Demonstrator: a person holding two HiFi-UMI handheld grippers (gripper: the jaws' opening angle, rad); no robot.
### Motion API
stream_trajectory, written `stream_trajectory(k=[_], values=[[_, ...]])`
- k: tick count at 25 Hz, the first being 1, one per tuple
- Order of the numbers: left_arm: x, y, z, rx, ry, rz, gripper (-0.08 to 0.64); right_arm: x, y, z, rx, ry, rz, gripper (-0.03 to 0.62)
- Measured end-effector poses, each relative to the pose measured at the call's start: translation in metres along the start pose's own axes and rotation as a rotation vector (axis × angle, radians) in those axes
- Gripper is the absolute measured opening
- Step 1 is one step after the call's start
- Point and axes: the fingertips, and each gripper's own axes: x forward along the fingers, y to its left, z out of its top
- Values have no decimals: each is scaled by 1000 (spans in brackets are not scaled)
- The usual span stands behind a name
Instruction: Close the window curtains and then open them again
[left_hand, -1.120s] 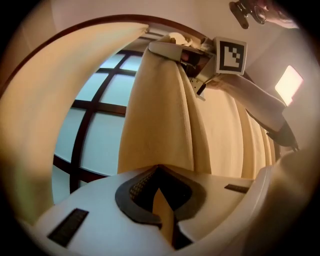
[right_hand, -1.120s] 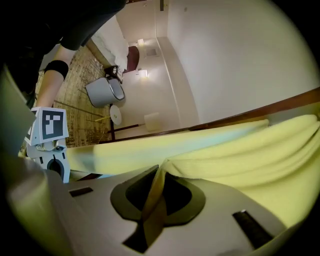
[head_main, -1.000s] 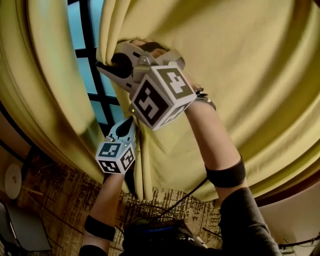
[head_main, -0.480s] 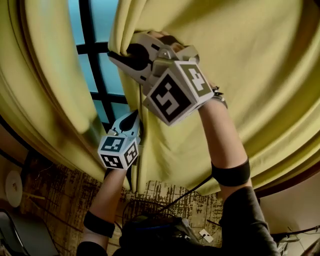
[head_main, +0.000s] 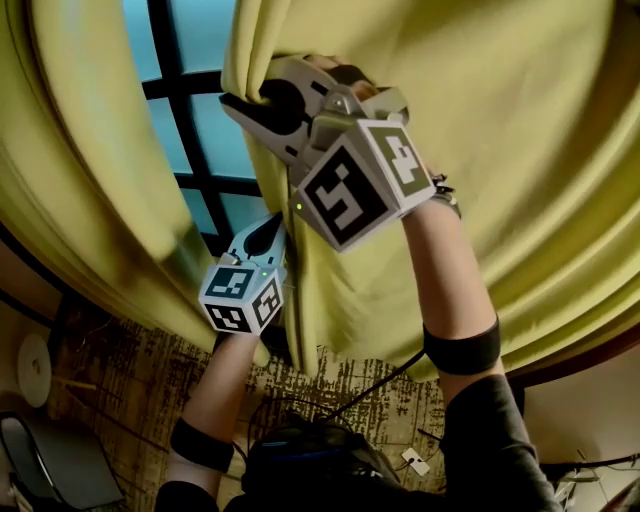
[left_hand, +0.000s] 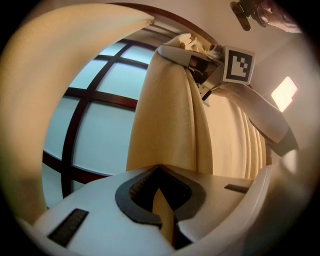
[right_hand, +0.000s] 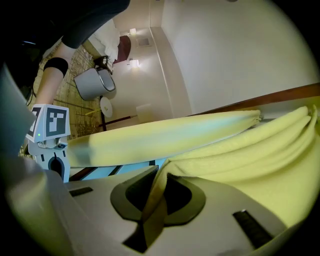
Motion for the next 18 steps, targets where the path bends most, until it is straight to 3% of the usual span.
stream_trajectory(k=[12,18], values=[[-20,-18,-4,20,4,33,1,-13,13,22,-14,-54,16,44],[-45,-4,10,31,-37,40,1,-1,3,51,-41,-41,1,44]])
